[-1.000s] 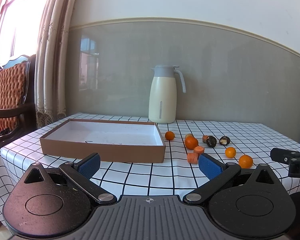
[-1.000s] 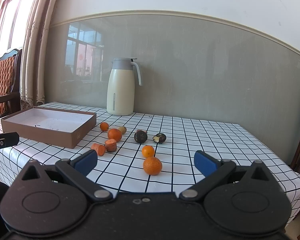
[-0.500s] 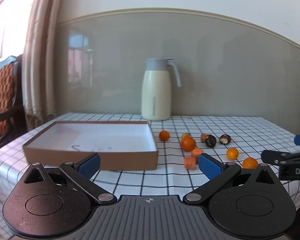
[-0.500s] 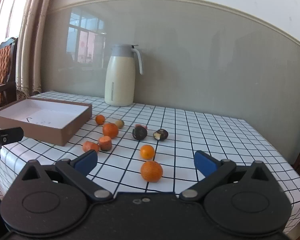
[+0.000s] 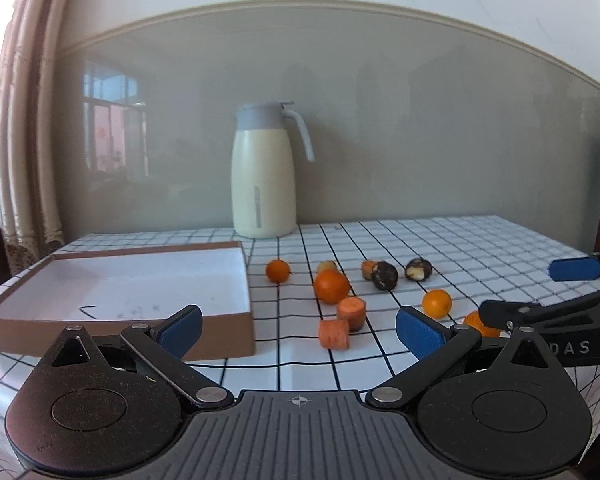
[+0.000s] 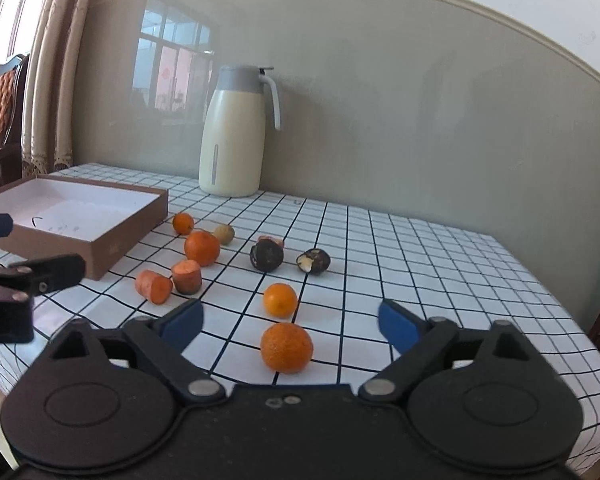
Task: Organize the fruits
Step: 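Lower the right tool onto the large mandarin while the left tool approaches a carrot chunk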
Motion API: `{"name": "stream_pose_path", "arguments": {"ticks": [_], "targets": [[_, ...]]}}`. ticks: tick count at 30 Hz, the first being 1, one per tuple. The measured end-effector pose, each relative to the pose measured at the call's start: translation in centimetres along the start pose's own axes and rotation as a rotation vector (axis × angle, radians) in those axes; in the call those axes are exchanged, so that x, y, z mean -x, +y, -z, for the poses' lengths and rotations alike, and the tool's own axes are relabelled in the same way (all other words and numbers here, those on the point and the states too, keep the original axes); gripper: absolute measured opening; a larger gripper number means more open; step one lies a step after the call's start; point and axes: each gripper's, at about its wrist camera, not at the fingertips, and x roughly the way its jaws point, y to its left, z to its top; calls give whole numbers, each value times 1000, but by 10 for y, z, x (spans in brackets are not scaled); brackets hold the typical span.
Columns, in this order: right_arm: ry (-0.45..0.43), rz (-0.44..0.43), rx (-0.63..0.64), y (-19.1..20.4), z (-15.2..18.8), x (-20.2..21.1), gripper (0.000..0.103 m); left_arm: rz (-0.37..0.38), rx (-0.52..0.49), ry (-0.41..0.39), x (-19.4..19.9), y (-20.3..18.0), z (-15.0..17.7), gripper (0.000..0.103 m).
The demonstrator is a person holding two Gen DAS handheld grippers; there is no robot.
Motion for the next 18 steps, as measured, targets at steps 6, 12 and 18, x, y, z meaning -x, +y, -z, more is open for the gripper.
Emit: {"name": "stream_pose_path", "arguments": {"ticks": [6, 12, 18], "targets": [[33, -18, -4, -2, 4, -17, 68, 15, -23, 72, -26, -6, 5, 74], [66, -31, -7, -1, 8, -30, 57, 27, -39, 105, -48, -12, 7, 74], [97, -34, -24, -5, 14, -42, 50, 57, -56, 142, -68, -19, 10, 62]]}}
